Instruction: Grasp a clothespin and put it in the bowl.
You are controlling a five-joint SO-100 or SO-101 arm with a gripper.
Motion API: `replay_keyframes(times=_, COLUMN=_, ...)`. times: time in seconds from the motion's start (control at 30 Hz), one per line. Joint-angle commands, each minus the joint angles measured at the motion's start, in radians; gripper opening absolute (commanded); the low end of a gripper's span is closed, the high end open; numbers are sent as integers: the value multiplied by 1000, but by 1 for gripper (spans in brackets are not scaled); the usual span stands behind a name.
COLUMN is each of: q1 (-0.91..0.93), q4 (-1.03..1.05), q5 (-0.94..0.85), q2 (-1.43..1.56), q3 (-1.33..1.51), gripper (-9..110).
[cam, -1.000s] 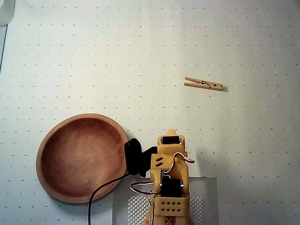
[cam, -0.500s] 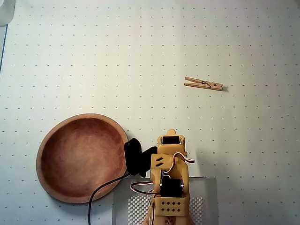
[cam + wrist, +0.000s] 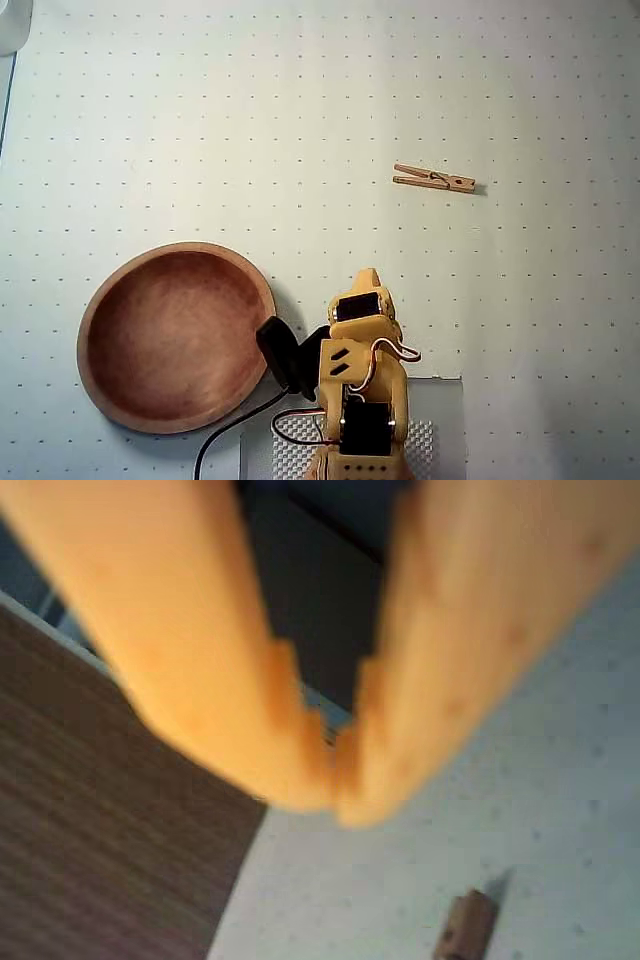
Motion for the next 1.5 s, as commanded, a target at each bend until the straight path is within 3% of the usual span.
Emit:
replay_keyframes(times=0.0, q1=6, q4=35, q5=-92, q2=-169, q3=-219, gripper=-3)
replay_keyframes(times=0.3, q1=-2, q4=209, q5=-362, q2=-733, q3=-718, gripper=-3)
replay_keyframes(times=0.57, q1=0, q4=480, q5=-707, q2=-1091, q3=-983, gripper=-3)
replay_keyframes(times=1.07, q1=32, q4=515, q5=-1143, q2=-1258, q3=-1032, gripper=-3)
replay_keyframes(times=1.47, q1=308, q4=514, q5=-1190, q2=-1479, q3=-1048, gripper=-3)
